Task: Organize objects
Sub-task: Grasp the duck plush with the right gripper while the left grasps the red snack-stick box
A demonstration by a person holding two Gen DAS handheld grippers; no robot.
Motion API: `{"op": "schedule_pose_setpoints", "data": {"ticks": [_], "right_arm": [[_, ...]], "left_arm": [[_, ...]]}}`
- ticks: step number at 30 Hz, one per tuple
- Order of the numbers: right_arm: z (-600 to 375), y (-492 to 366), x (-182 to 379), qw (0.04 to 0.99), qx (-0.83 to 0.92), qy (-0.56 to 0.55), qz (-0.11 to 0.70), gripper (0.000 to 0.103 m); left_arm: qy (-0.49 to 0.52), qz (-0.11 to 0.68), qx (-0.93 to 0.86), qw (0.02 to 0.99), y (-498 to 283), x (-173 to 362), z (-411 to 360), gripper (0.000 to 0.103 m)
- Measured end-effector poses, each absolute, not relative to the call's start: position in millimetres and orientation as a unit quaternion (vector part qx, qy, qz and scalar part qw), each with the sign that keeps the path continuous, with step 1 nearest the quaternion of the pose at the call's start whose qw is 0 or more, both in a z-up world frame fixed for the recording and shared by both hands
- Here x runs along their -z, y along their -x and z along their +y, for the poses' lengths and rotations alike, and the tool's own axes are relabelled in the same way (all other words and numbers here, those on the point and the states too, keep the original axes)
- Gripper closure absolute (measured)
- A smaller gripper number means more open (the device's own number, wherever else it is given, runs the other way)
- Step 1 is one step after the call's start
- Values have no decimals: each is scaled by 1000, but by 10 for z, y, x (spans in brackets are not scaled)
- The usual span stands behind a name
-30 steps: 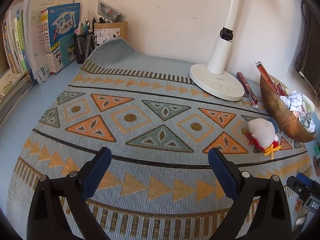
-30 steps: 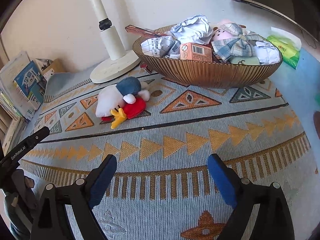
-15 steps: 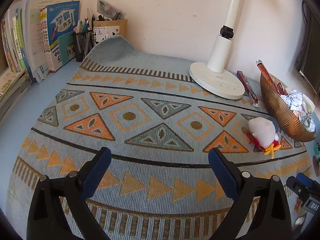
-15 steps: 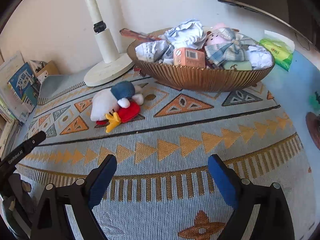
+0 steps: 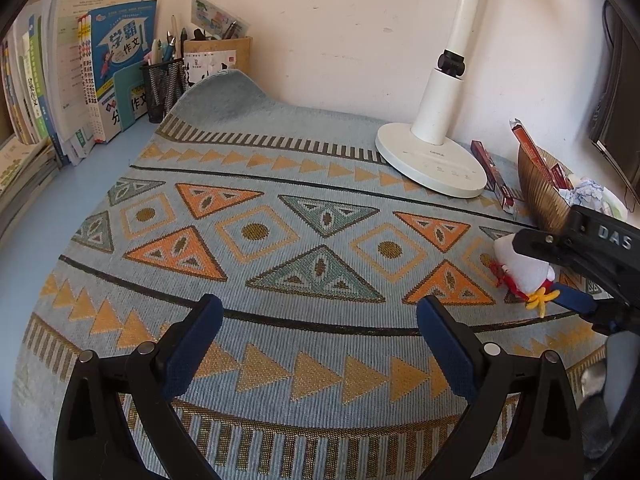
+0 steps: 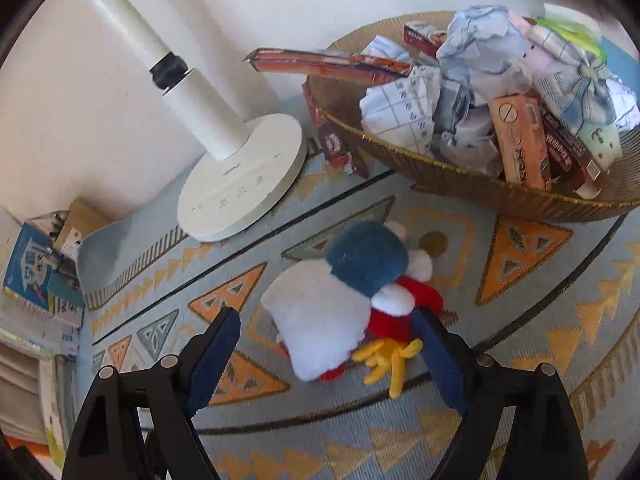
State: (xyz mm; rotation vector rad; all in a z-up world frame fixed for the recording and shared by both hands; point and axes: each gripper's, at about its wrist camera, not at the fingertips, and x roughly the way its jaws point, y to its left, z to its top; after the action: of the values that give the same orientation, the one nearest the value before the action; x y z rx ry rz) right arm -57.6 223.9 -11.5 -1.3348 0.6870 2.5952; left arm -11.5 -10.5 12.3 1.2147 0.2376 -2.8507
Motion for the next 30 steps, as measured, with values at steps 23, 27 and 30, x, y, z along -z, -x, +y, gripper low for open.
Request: {"op": "schedule_pose_setpoints", "data": {"ticks": [23,27,30], "right_arm": [[3012,190,-80,-97,-903,413,76,47],[3263,186,-120,-72,-904,409,103,48],[3489,150,-122,-49,-907,405,107,48]], "left_arm": [[-402,20,906,-128,1049,-489,784,5],[-402,-2,906,-135,1268,-458,1086,6],[-405,-2,904,-141,1395,-423,1234,6]]}}
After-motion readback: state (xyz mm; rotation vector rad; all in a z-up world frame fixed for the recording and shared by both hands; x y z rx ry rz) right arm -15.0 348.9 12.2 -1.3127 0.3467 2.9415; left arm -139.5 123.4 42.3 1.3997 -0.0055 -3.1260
